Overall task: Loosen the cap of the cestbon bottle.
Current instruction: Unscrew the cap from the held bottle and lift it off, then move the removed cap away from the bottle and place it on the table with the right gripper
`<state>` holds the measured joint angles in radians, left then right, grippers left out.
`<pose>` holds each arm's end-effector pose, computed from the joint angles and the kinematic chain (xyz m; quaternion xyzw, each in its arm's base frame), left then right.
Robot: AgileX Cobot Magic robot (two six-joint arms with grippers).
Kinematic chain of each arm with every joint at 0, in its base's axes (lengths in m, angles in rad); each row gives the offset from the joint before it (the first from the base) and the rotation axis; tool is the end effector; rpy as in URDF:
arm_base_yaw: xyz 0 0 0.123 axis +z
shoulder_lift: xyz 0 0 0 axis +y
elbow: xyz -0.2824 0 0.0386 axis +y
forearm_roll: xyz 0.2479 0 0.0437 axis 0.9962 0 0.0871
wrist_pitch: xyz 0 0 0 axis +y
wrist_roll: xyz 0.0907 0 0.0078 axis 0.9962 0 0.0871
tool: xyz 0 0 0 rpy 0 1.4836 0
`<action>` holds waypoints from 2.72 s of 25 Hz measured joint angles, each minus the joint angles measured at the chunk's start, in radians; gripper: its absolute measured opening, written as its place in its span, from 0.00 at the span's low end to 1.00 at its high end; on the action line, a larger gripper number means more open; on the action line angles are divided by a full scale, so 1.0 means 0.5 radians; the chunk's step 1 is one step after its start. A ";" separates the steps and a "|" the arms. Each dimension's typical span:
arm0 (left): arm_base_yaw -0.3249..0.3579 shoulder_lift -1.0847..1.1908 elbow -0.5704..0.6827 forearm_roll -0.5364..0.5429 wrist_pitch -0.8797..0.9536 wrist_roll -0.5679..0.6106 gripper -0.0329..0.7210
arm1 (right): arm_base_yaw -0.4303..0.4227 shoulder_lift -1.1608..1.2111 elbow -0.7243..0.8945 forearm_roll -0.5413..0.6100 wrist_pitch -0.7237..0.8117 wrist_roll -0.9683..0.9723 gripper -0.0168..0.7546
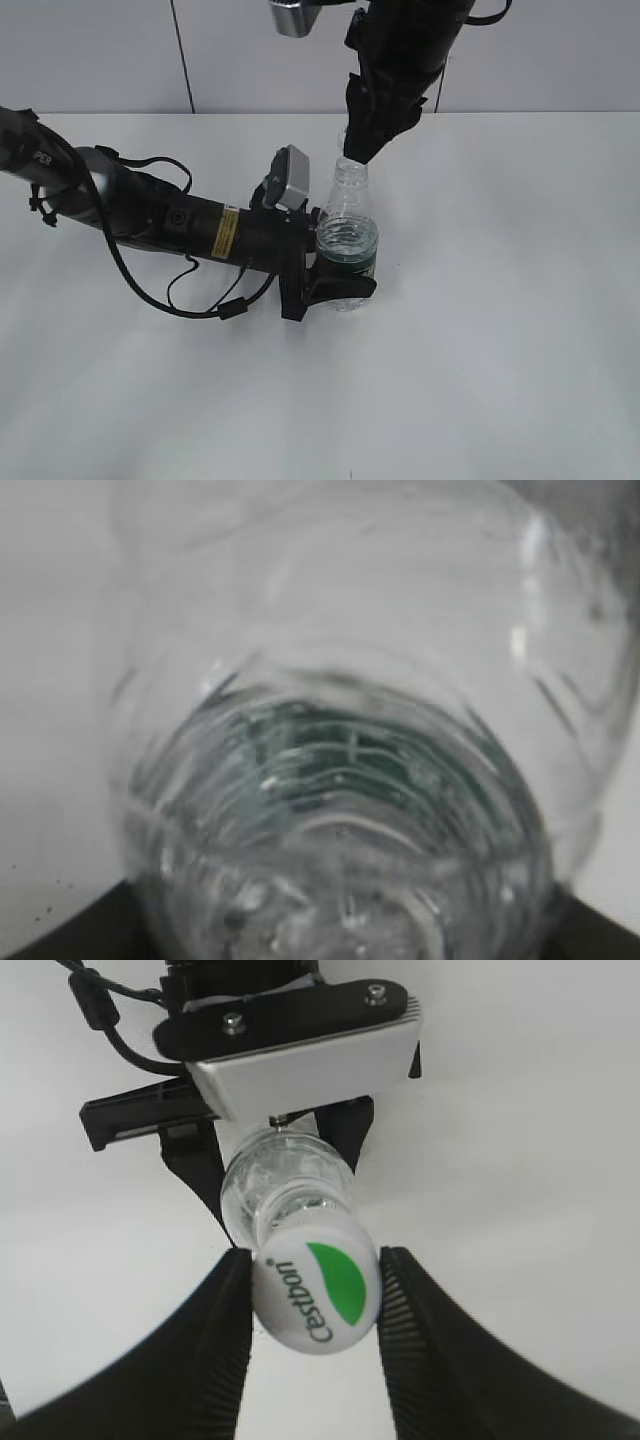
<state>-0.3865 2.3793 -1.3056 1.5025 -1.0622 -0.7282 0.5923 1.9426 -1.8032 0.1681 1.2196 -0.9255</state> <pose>0.3560 -0.2304 0.0590 0.5690 0.6024 -0.4206 0.3694 0.3379 0.2446 0.2951 -0.6658 0.7265 0.0565 0.1600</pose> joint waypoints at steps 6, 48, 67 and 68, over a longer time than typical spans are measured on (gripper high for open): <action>0.000 0.000 0.000 0.000 -0.002 0.000 0.59 | -0.013 -0.001 0.000 -0.171 0.002 0.458 0.40; 0.002 0.000 0.000 0.006 -0.005 0.000 0.59 | -0.879 -0.003 0.861 -0.269 -0.687 1.729 0.40; 0.002 0.000 0.000 0.008 -0.012 -0.004 0.59 | -0.879 0.283 0.883 -0.111 -0.938 1.721 0.40; 0.002 0.000 0.000 0.008 -0.014 -0.004 0.59 | -0.879 0.283 0.883 -0.107 -0.949 1.719 0.40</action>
<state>-0.3855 2.3793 -1.3056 1.5065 -1.0689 -0.7303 0.1526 2.0841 -1.3619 0.1147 0.7450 -0.0661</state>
